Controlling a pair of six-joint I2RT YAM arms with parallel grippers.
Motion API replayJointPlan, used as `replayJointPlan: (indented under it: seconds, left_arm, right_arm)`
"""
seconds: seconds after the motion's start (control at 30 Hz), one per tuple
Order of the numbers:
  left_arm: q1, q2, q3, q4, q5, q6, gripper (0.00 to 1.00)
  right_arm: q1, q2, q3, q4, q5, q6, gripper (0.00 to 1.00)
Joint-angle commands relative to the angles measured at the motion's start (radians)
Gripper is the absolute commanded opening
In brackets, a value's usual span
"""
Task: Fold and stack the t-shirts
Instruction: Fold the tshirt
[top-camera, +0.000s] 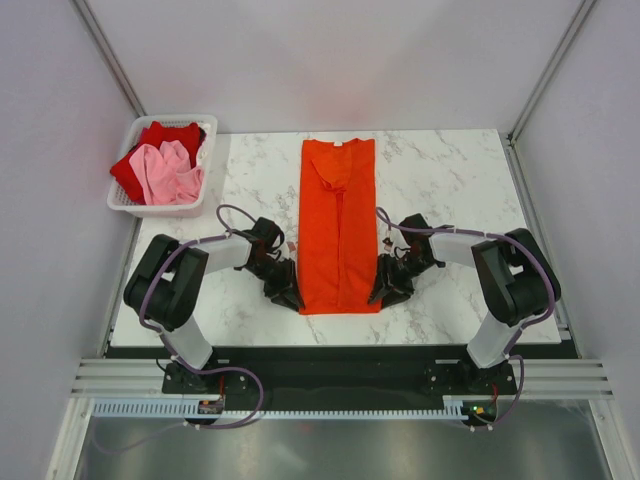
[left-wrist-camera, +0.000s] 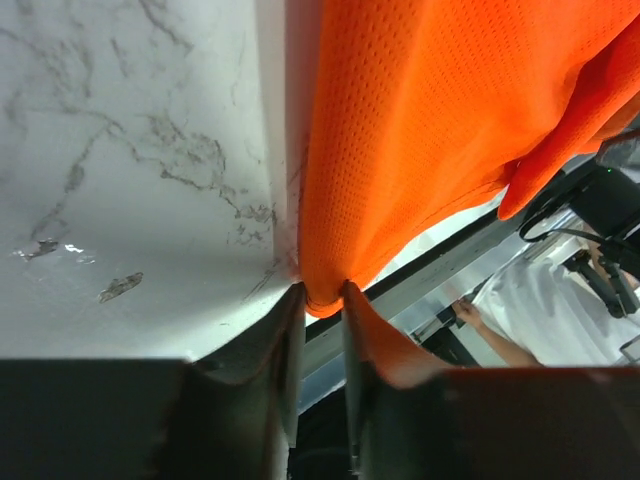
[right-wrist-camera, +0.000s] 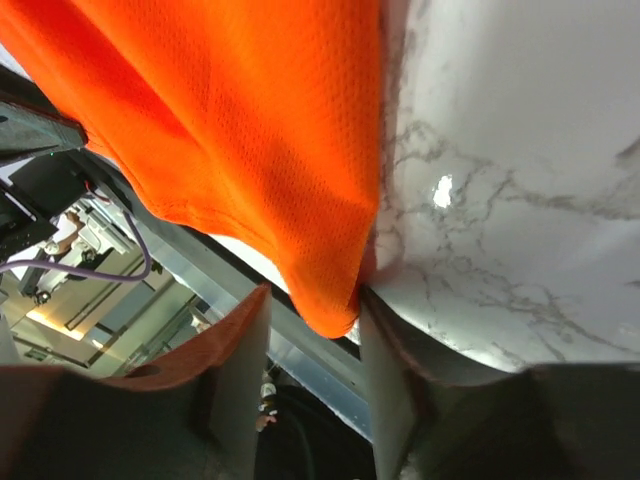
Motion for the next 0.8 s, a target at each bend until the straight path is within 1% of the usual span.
replayJointPlan:
  seconds: [0.0,0.03,0.07,0.13,0.17,0.2,0.27,0.37,0.47,0.5,0.57,0.6,0.67,0.7,0.77]
  left_arm:
    - [-0.003,0.002,-0.008,-0.002,0.013,0.002,0.26]
    - [-0.005,0.002,-0.008,-0.001,0.016,0.002,0.11]
    - [-0.005,-0.001,-0.005,-0.002,0.016,0.002,0.03]
    - [-0.005,-0.01,0.005,-0.001,0.015,0.008,0.02]
    - [-0.003,-0.03,0.009,-0.005,0.013,0.01,0.02]
    - [-0.003,-0.047,0.029,-0.01,0.007,0.019,0.02]
    - [-0.002,-0.075,0.061,-0.033,-0.005,0.034,0.02]
    - [0.01,-0.127,0.149,-0.074,-0.028,0.062,0.02]
    - [0.038,-0.139,0.26,-0.097,-0.059,0.097,0.02]
    - [0.044,-0.135,0.32,-0.107,-0.067,0.118,0.02]
    - [0.064,-0.102,0.385,-0.114,-0.096,0.135,0.02]
    - [0.072,-0.086,0.441,-0.114,-0.103,0.143,0.02]
    - [0.093,-0.03,0.5,-0.114,-0.12,0.146,0.02]
    - [0.099,-0.009,0.558,-0.116,-0.125,0.158,0.02]
    - [0.107,0.066,0.615,-0.113,-0.133,0.175,0.02]
  right_arm:
    - [0.006,0.014,0.006,0.042,0.018,0.0,0.46]
    - [0.007,0.012,0.006,0.047,0.012,0.0,0.42]
    - [0.007,0.007,0.004,0.056,0.005,0.003,0.33]
    - [0.007,-0.009,0.004,0.059,-0.012,0.003,0.23]
    - [0.006,-0.019,0.006,0.057,-0.017,0.002,0.09]
    - [0.003,-0.046,0.015,0.054,-0.031,0.0,0.0]
    - [-0.005,-0.083,0.038,0.013,-0.035,-0.013,0.0]
    - [-0.037,-0.141,0.122,-0.057,-0.031,-0.061,0.0]
    - [-0.088,-0.148,0.225,-0.088,-0.031,-0.087,0.0]
    - [-0.106,-0.129,0.283,-0.088,-0.029,-0.096,0.0]
    - [-0.118,-0.106,0.346,-0.076,-0.011,-0.109,0.0]
    - [-0.126,-0.071,0.412,-0.065,-0.008,-0.109,0.0]
    - [-0.129,-0.034,0.481,-0.035,0.014,-0.113,0.0]
    - [-0.131,0.01,0.547,-0.027,0.018,-0.116,0.0]
    - [-0.129,0.056,0.605,-0.009,0.037,-0.13,0.0]
